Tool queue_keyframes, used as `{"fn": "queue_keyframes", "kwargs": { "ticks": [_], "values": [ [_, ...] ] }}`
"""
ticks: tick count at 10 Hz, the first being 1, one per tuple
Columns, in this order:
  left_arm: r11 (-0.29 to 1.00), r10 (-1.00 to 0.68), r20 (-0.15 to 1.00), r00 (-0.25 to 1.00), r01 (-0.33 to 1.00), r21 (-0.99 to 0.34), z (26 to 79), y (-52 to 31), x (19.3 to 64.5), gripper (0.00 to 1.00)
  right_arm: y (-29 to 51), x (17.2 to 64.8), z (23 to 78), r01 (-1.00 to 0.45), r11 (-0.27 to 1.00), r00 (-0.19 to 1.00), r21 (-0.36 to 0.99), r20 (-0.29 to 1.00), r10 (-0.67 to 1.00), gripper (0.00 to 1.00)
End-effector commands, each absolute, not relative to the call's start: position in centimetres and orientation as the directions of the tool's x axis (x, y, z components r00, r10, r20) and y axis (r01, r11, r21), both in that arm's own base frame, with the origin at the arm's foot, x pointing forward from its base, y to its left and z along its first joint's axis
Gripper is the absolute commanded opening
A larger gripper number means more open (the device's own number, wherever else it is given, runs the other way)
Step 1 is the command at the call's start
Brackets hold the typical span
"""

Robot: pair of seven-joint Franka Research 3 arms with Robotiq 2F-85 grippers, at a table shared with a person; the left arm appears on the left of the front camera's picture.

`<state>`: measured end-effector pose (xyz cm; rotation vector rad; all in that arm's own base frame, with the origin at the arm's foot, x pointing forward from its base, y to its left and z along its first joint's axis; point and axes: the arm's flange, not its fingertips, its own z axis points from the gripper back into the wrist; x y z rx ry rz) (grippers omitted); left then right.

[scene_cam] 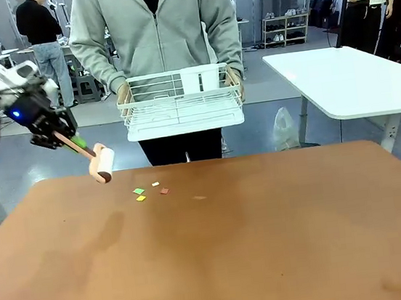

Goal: Clean the table.
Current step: Clean the table with the Lint Roller when the human lifts the Dish drying rack.

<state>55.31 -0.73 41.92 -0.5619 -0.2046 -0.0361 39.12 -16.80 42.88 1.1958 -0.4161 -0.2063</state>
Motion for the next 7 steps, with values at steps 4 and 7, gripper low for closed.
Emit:
{"fn": "queue_keyframes", "kwargs": {
  "ticks": [4,7],
  "values": [
    [0.844,0.013,0.209,0.978,0.101,-0.527,40.3,-1.3,56.2,0.21,-16.8,39.0,43.1,-0.071,0.353,0.905,0.933,0.209,-0.371,1.0],
    [0.841,0.021,0.21,0.977,0.096,-0.532,39.9,-1.6,56.5,0.21,-16.8,39.0,43.1,-0.071,0.353,0.905,0.933,0.209,-0.371,1.0]
  ]
}}
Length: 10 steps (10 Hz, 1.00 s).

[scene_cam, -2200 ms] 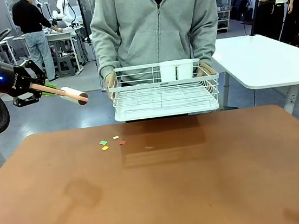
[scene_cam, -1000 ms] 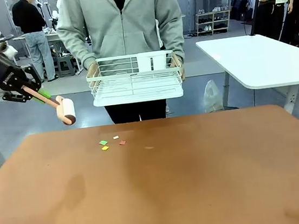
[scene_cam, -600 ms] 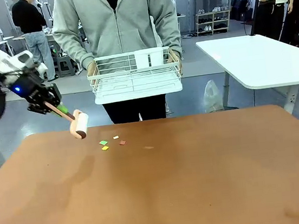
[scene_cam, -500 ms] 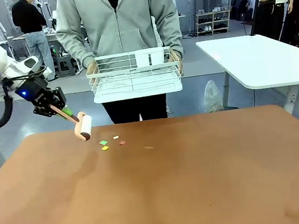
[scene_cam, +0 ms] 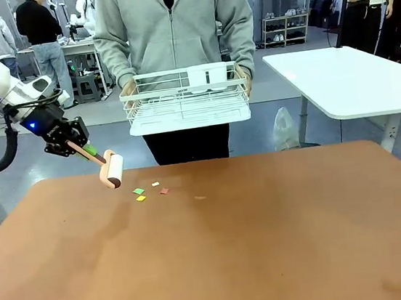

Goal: Clean the table.
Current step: Clean the table with the Lint Roller when the human lifts the Dish drying rack.

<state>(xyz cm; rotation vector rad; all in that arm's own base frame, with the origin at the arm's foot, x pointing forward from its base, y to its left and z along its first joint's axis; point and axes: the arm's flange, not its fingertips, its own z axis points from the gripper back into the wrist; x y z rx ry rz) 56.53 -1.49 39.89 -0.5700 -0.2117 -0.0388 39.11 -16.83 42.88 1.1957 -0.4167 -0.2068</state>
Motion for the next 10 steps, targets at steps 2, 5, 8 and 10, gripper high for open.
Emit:
{"fn": "queue_keyframes", "kwargs": {
  "ticks": [2,5,8,10],
  "values": [
    [0.813,0.034,0.174,0.984,0.074,-0.578,37.9,-0.4,59.5,0.21,-16.8,39.0,43.1,-0.071,0.353,0.905,0.933,0.209,-0.371,1.0],
    [0.811,0.014,0.139,0.99,0.07,-0.581,34.5,-0.3,61.6,0.21,-16.8,39.0,43.1,-0.071,0.353,0.905,0.933,0.209,-0.371,1.0],
    [0.812,0.003,0.07,0.998,0.038,-0.582,32.1,-0.6,63.0,0.21,-16.8,39.0,43.1,-0.071,0.353,0.905,0.933,0.209,-0.371,1.0],
    [0.82,-0.012,0.026,1.0,0.025,-0.571,30.7,-0.9,63.7,0.21,-16.8,39.0,43.1,-0.071,0.353,0.905,0.933,0.209,-0.371,1.0]
  ]
}}
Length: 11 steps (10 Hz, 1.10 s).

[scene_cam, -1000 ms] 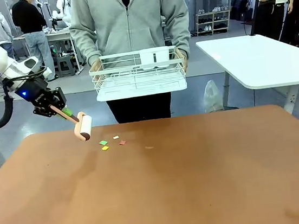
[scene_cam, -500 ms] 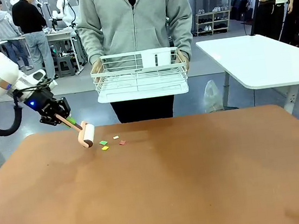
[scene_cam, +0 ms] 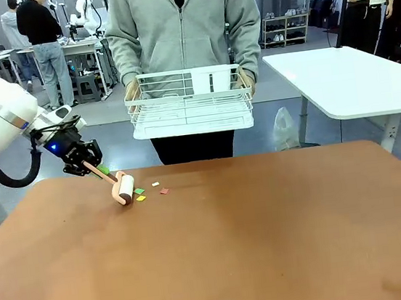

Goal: Clean the table.
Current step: Clean the table with the Lint Roller when the human lifts the Dish drying rack.

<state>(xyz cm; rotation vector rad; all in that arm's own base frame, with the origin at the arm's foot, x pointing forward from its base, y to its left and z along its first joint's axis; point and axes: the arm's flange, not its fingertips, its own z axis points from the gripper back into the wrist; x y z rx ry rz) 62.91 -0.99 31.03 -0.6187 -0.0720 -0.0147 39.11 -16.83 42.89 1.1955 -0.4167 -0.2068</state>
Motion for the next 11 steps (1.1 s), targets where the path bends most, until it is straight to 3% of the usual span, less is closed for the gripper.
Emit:
{"fn": "queue_keyframes", "kwargs": {
  "ticks": [1,6,11],
  "values": [
    [0.835,-0.009,0.013,1.0,0.015,-0.55,29.9,-1.3,64.2,0.21,-16.8,39.0,43.1,-0.071,0.353,0.905,0.933,0.209,-0.371,1.0],
    [0.798,-0.103,-0.024,0.994,0.068,-0.599,27.6,-8.7,64.6,0.21,-16.8,39.0,43.1,-0.071,0.353,0.905,0.933,0.209,-0.371,1.0],
    [0.791,-0.083,-0.106,0.991,0.001,-0.611,27.0,-18.8,66.0,0.21,-16.8,39.0,43.1,-0.071,0.353,0.905,0.933,0.209,-0.371,1.0]
  ]
}}
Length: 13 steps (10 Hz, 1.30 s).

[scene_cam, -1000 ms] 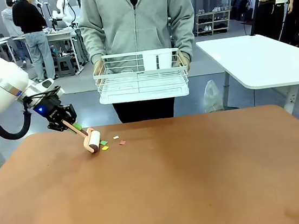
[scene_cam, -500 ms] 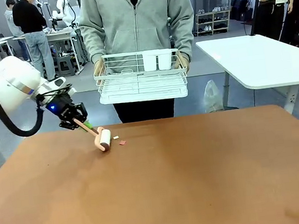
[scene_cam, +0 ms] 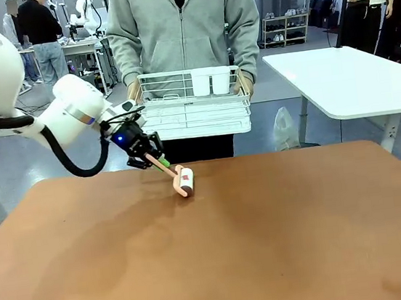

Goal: Clean the table.
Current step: Clean the table with the Lint Roller when the human lifts the Dish drying rack.

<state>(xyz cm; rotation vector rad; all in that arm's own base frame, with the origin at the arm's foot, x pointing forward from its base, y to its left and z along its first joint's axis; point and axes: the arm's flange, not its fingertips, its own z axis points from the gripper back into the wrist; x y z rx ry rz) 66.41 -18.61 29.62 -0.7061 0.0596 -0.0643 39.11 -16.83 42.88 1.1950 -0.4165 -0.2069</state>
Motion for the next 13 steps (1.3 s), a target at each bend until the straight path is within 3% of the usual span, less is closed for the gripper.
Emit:
{"fn": "queue_keyframes", "kwargs": {
  "ticks": [1,4,6,9,11,13],
  "values": [
    [0.79,-0.078,-0.096,0.992,0.003,-0.613,27.7,-19.2,65.8,0.21,-16.8,39.0,43.1,-0.071,0.353,0.905,0.933,0.209,-0.371,1.0],
    [0.804,-0.046,-0.099,0.994,-0.022,-0.594,34.0,-18.1,64.9,0.21,-16.8,39.0,43.1,-0.071,0.353,0.905,0.933,0.209,-0.371,1.0],
    [0.86,-0.07,-0.015,0.997,0.053,-0.508,40.4,-17.8,62.8,0.21,-16.8,39.0,43.1,-0.071,0.353,0.905,0.933,0.209,-0.371,1.0],
    [0.956,-0.063,0.034,0.997,0.07,-0.285,48.7,-11.3,58.9,0.21,-16.8,39.0,43.1,-0.071,0.353,0.905,0.933,0.209,-0.371,1.0],
    [0.996,-0.054,0.061,0.997,0.058,-0.061,51.7,-4.1,56.3,0.21,-16.8,39.0,43.1,-0.071,0.353,0.905,0.933,0.209,-0.371,1.0],
    [0.997,-0.045,0.081,0.996,0.039,0.073,53.0,0.8,53.5,0.21,-16.8,39.0,43.1,-0.071,0.353,0.905,0.933,0.209,-0.371,1.0]
  ]
}}
